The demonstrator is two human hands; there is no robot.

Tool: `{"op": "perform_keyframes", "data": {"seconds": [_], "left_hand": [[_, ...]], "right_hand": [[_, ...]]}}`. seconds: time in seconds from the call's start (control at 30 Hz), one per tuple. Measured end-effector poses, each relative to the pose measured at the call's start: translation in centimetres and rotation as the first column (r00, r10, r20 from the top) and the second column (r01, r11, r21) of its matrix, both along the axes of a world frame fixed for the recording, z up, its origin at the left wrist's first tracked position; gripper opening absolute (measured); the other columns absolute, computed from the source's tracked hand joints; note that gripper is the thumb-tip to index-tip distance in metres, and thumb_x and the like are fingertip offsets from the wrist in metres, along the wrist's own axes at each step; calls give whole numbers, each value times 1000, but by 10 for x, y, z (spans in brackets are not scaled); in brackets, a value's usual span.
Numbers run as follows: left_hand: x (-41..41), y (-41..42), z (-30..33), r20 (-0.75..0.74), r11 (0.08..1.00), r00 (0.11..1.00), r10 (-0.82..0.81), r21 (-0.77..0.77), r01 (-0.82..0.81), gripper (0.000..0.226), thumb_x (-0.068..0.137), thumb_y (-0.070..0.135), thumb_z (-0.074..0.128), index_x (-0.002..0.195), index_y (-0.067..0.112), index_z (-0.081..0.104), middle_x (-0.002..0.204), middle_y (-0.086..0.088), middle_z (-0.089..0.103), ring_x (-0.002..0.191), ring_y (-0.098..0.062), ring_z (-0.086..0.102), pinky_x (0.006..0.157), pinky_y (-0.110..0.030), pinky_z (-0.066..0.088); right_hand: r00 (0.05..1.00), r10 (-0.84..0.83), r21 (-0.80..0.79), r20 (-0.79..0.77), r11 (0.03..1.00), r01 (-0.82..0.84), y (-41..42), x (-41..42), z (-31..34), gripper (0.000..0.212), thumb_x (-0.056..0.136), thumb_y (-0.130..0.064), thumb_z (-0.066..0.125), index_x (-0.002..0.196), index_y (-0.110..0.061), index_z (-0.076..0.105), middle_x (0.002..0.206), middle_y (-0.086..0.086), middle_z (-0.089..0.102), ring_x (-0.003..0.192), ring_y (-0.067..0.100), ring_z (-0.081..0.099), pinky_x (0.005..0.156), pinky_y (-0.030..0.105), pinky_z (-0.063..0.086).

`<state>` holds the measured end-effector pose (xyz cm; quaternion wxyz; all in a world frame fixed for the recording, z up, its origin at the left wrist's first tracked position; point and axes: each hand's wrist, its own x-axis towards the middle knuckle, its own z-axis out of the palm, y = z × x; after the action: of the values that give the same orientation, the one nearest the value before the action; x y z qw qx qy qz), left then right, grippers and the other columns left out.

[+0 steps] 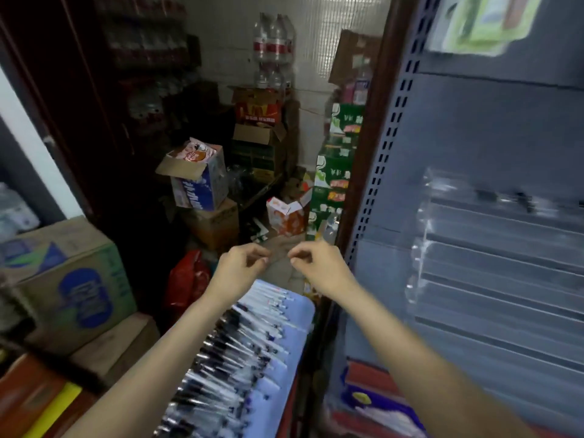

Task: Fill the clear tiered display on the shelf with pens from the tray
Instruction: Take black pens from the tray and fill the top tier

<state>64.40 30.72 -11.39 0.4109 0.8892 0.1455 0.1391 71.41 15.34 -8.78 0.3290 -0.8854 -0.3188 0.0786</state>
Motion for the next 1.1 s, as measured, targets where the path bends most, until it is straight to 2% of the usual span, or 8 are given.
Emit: {"op": "perform_keyframes", "data": {"seconds": [0.13, 0.23, 0.37, 0.5, 0.73, 0.9, 1.0, 1.1], "left_hand": [[-15, 52, -54, -178, 998, 984, -9, 55, 20, 16, 92, 15, 55, 103, 14, 67, 97, -5, 71, 93, -16, 64, 72, -18, 41], [-24, 80, -96, -275, 995, 961, -26, 88, 52, 21, 90, 9, 53, 104, 12, 68, 105, -9, 70, 101, -23, 63, 80, -21, 43], [-31, 104, -134, -385, 971, 919, -87, 175, 165, 29, 92, 8, 51, 119, 9, 61, 127, -15, 58, 115, -32, 55, 95, -35, 43], [-33, 122, -157, -451, 924, 876, -170, 237, 301, 33, 94, 11, 50, 126, 12, 57, 132, -11, 54, 118, -29, 53, 99, -37, 42], [-40, 133, -172, -447, 911, 871, -201, 241, 334, 37, 96, 12, 48, 131, 17, 53, 135, -5, 52, 124, -22, 48, 103, -31, 38], [-44, 134, -176, -404, 917, 895, -188, 255, 307, 34, 94, 15, 52, 128, 18, 55, 126, -7, 58, 117, -25, 52, 95, -33, 40], [-42, 136, -175, -396, 924, 906, -153, 266, 273, 34, 93, 16, 56, 126, 17, 56, 122, -5, 61, 113, -23, 55, 90, -30, 42], [-37, 136, -175, -388, 939, 910, -145, 236, 251, 33, 92, 16, 57, 125, 16, 57, 122, -6, 62, 107, -22, 58, 87, -27, 43]], "right_hand": [[986, -41, -119, -159, 993, 22, 53, -13, -64, 24, 95, -8, 48, 113, -8, 65, 112, 12, 67, 96, 24, 63, 87, 38, 52], [970, -69, -195, -235, 981, 23, 73, -22, -111, 29, 97, -8, 45, 122, -7, 59, 118, 14, 63, 93, 30, 60, 81, 40, 50], [970, -88, -279, -227, 960, 22, 89, -26, -152, 30, 96, -13, 51, 126, -9, 56, 122, 16, 61, 104, 34, 59, 90, 46, 48], [980, -31, -346, -195, 937, -39, 105, -33, -174, 23, 94, -14, 54, 113, -4, 64, 118, 15, 61, 107, 32, 57, 93, 44, 45], [991, -18, -481, -131, 875, -47, 116, -42, -189, 14, 91, -8, 54, 104, -4, 57, 112, 17, 50, 97, 38, 55, 81, 46, 50], [990, -12, -493, -138, 868, -58, 117, -40, -188, 7, 92, -6, 51, 97, -5, 55, 107, 21, 55, 98, 37, 55, 80, 43, 49], [987, -18, -511, -158, 857, -67, 120, -39, -186, 16, 91, -8, 53, 106, -2, 54, 105, 22, 60, 98, 36, 57, 75, 39, 47], [980, -43, -539, -197, 839, -72, 124, -35, -186, 22, 91, -10, 55, 109, 0, 54, 108, 22, 60, 102, 35, 57, 81, 39, 50]]}}
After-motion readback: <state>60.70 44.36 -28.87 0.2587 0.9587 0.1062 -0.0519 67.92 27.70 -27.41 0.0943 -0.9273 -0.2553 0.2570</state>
